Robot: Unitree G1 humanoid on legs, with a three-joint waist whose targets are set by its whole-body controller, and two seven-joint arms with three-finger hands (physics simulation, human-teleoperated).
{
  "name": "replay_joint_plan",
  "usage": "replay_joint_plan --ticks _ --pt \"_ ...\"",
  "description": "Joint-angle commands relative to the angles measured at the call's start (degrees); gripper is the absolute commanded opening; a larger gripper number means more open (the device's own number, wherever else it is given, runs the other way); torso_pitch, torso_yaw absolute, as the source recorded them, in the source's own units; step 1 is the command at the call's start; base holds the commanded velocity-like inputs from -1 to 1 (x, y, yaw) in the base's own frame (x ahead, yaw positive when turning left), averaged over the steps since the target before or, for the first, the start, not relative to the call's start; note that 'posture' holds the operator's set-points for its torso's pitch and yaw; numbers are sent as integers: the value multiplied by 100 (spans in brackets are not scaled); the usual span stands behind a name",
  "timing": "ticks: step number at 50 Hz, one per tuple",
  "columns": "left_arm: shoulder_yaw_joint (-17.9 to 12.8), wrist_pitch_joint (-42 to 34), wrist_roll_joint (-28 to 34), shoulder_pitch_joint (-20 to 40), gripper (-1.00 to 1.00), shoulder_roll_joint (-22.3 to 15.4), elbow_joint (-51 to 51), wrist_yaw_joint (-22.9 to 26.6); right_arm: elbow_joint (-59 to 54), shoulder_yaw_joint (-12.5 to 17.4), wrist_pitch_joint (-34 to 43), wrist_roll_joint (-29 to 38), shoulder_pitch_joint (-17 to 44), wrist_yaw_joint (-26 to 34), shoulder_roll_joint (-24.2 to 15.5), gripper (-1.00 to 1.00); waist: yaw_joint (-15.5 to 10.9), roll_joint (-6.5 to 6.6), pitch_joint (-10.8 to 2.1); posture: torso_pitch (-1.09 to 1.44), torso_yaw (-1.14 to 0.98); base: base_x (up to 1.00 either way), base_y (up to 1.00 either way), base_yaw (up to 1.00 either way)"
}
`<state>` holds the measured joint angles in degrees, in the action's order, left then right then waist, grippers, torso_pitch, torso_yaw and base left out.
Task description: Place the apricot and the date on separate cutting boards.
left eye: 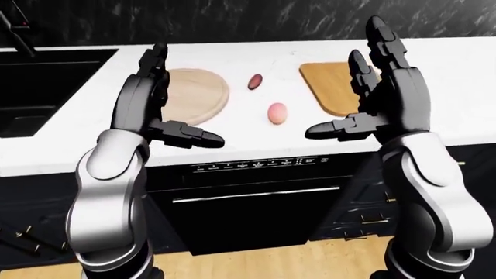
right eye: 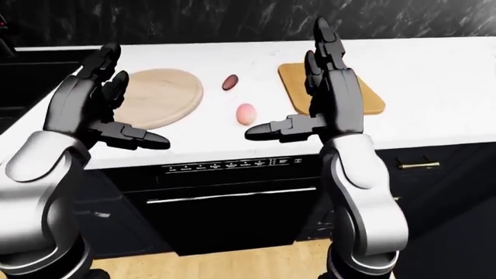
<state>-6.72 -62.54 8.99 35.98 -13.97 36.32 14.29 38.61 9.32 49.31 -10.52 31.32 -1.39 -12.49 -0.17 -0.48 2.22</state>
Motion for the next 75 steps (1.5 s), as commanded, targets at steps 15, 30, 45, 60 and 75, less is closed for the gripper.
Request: replay_joint_plan --ticks 15,30,45,60,75 --pt "-52 60 39 255 100 -96 176 13 172 41 -120 41 192 15 -39 100 -21 -101 -59 0 0 14 0 0" --pt "-48 135 63 155 100 -67 170 0 184 26 -197 81 99 45 -9 100 50 467 -49 0 0 20 0 0" --pt "-39 200 79 96 100 -47 135 5 182 2 -204 149 79 96 9 100 -38 -295 -80 0 0 20 0 0" --pt "9 -94 166 351 100 -133 223 98 186 37 -243 96 78 87 -13 100 -18 342 -123 0 0 20 0 0" --pt "21 -407 358 531 100 -263 348 338 209 38 -42 32 266 25 -123 100 -6 -144 -5 0 0 14 0 0"
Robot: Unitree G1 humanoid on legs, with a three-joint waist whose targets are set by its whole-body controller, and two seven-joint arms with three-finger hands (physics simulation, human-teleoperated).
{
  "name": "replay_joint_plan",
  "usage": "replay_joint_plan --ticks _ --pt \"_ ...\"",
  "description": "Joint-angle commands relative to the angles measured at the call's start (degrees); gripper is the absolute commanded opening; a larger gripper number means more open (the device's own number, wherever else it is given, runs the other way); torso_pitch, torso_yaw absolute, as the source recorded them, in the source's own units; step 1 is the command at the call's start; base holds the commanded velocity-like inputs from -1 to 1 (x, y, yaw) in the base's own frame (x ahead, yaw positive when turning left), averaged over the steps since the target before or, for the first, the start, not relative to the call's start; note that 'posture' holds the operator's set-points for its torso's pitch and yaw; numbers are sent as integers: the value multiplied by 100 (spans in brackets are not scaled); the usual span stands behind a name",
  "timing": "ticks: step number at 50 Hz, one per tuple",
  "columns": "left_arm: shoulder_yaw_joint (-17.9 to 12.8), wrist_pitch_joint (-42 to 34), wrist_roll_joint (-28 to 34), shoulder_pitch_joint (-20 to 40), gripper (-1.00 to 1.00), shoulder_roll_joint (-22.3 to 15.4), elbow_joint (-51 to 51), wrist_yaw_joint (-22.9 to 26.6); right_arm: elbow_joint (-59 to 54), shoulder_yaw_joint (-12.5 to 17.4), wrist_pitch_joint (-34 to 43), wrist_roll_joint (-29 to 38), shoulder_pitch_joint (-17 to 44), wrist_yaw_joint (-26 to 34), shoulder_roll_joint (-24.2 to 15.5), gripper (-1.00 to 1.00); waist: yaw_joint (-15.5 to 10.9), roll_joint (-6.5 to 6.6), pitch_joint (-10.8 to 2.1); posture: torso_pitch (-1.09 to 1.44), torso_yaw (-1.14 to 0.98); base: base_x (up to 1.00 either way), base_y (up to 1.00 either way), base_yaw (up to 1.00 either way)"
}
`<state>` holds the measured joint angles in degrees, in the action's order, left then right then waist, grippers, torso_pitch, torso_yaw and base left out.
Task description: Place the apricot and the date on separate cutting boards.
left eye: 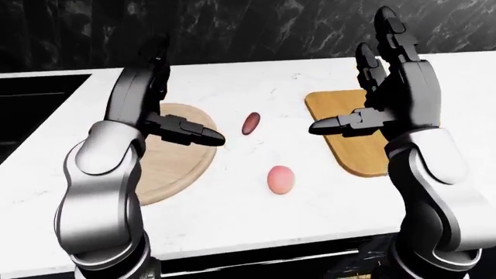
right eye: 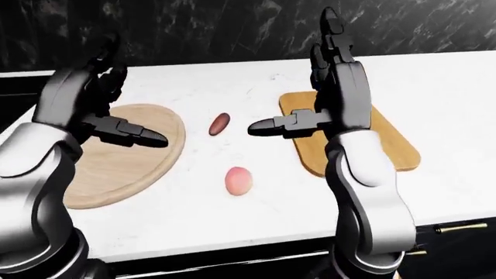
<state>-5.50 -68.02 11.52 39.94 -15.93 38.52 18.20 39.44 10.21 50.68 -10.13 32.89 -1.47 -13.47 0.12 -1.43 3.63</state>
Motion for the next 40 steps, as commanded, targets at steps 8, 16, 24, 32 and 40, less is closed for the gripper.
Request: replay_joint_plan --ticks 8,16,24,32,40 --pt "-100 188 141 33 100 -8 143 -48 136 -48 -206 59 68 91 -4 100 -6 107 -229 0 0 0 0 0" --pt "-83 226 178 -35 100 24 133 -42 277 -51 -47 109 10 189 -14 100 -38 58 -248 0 0 0 0 0" --pt "-87 241 206 -75 100 28 104 -5 520 -417 276 621 -446 622 95 100 -34 53 -266 0 0 0 0 0" --pt "-82 273 241 -154 100 55 88 19 607 -725 240 1289 -743 1200 293 100 -38 74 -272 0 0 0 0 0" --pt "-59 333 263 -179 100 111 31 3 953 -750 380 1801 -951 1850 340 100 -34 77 -288 0 0 0 0 0"
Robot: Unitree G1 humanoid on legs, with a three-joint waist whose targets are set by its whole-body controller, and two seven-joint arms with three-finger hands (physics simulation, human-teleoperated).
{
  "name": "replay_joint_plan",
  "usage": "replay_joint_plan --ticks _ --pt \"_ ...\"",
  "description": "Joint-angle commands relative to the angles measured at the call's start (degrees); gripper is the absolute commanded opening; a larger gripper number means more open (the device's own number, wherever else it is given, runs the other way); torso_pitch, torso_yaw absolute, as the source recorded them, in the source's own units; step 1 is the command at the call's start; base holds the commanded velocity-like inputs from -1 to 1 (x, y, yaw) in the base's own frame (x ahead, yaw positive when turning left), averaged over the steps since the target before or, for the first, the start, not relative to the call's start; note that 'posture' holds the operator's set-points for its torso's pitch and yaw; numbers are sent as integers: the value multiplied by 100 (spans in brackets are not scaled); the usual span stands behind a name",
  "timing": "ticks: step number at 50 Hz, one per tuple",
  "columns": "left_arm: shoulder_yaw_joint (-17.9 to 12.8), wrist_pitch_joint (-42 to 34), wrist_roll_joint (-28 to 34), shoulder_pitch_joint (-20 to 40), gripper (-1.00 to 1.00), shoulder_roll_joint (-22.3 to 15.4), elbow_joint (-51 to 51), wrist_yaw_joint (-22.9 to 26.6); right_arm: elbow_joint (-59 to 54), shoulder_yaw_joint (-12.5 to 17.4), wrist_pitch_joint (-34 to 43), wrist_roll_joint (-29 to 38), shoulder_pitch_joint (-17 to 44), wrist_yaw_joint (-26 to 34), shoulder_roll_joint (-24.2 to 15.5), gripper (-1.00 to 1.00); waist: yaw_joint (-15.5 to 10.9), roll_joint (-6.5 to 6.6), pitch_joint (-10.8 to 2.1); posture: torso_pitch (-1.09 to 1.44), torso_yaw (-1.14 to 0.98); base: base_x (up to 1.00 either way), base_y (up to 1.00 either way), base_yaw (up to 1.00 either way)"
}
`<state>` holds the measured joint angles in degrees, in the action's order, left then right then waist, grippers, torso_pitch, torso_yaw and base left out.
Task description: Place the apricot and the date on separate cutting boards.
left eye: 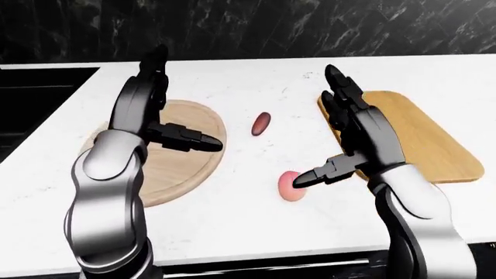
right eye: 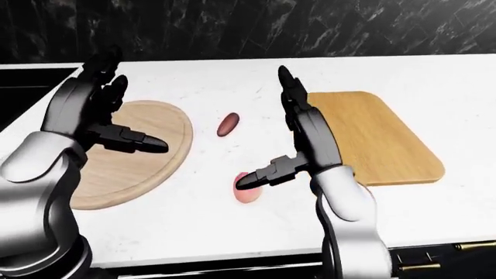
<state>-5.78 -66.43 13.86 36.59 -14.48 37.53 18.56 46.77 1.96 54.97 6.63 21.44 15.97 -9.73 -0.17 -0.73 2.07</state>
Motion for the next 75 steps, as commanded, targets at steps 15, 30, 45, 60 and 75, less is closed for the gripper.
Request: replay_joint_plan --ticks 15,30,45,60,75 --pt "-34 183 49 95 100 -26 134 4 561 -392 -301 883 -346 939 118 100 13 28 -143 0 0 0 0 0" --pt "-37 135 88 39 100 -38 179 58 385 -714 -922 1839 -814 1683 473 63 28 63 -156 0 0 0 0 0" --pt "-22 133 144 2 100 -19 179 77 173 -637 -1462 2048 -1241 1820 571 1 35 68 -172 0 0 0 0 0" --pt "-44 -39 181 87 100 -98 281 149 305 -750 -1572 2159 -1577 1909 632 -5 36 61 -172 0 0 0 0 0" --pt "-48 -11 191 11 100 -74 311 131 455 -633 -1129 2383 -998 2190 577 -70 32 64 -173 0 0 0 0 0"
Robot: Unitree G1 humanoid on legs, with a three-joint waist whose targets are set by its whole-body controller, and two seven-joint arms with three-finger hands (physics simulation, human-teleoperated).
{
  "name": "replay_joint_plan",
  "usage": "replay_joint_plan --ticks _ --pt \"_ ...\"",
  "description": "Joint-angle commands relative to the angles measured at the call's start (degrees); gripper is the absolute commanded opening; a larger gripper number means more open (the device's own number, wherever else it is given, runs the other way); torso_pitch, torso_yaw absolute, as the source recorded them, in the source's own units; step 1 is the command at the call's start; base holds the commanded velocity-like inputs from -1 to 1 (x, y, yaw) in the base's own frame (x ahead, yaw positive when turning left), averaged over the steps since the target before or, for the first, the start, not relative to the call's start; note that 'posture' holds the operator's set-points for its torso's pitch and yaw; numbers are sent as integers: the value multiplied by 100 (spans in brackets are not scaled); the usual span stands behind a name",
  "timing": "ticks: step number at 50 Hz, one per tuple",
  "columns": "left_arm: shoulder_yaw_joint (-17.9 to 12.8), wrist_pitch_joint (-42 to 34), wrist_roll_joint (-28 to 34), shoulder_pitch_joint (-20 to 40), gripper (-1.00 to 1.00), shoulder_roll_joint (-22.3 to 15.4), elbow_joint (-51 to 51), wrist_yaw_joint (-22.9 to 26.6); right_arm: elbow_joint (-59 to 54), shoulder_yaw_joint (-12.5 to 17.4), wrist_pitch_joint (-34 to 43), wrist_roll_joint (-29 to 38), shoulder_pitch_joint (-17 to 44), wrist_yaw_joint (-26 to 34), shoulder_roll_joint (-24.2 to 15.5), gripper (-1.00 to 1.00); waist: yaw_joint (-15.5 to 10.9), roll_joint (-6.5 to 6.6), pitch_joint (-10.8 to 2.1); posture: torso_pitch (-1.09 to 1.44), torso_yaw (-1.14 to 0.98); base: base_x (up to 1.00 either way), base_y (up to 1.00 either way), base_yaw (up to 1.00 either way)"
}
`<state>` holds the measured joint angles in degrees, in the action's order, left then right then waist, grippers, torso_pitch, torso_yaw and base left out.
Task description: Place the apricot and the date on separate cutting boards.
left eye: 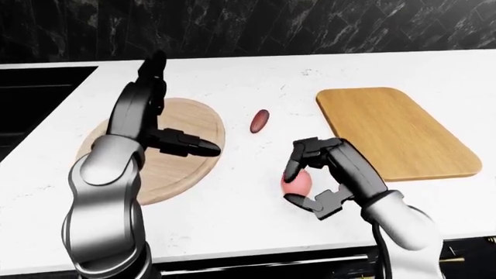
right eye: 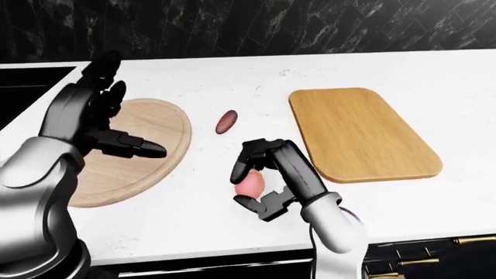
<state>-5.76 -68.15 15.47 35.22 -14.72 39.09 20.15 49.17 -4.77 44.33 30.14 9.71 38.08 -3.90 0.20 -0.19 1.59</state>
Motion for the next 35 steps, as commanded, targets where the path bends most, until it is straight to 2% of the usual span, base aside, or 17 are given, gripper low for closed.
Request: replay_joint_plan --ticks 1,4,10,14,18,24,28,35 --pt "-54 156 31 148 100 -52 160 -26 204 54 -54 37 206 -11 -13 -71 -3 11 -125 0 0 0 0 0" --pt "-64 162 25 139 100 -49 164 -28 170 206 108 58 526 89 -91 -78 -4 13 -123 0 0 0 0 0" --pt "-80 135 12 131 100 -64 188 -24 -330 768 204 -63 1339 176 -514 -82 -2 10 -119 0 0 0 0 0" --pt "-92 43 14 149 100 -109 251 3 -959 1384 132 -354 1881 53 -1016 -83 -3 -2 -117 0 0 0 0 0" --pt "-73 9 26 180 100 -119 254 1 -1453 1658 30 -641 2137 -128 -1433 -83 -18 -26 -107 0 0 0 0 0" --pt "-62 -67 57 186 100 -145 311 37 -2302 1884 -436 -870 2281 -580 -1858 -84 -12 -48 -100 0 0 0 0 0" --pt "-72 -41 61 161 100 -129 309 39 -2975 1956 -721 -783 2407 -837 -2228 -84 -14 -62 -99 0 0 0 0 0" --pt "-64 -49 77 137 100 -118 332 37 -3739 2010 -1064 -570 2518 -1432 -2334 -85 -26 -89 -90 0 0 0 0 0"
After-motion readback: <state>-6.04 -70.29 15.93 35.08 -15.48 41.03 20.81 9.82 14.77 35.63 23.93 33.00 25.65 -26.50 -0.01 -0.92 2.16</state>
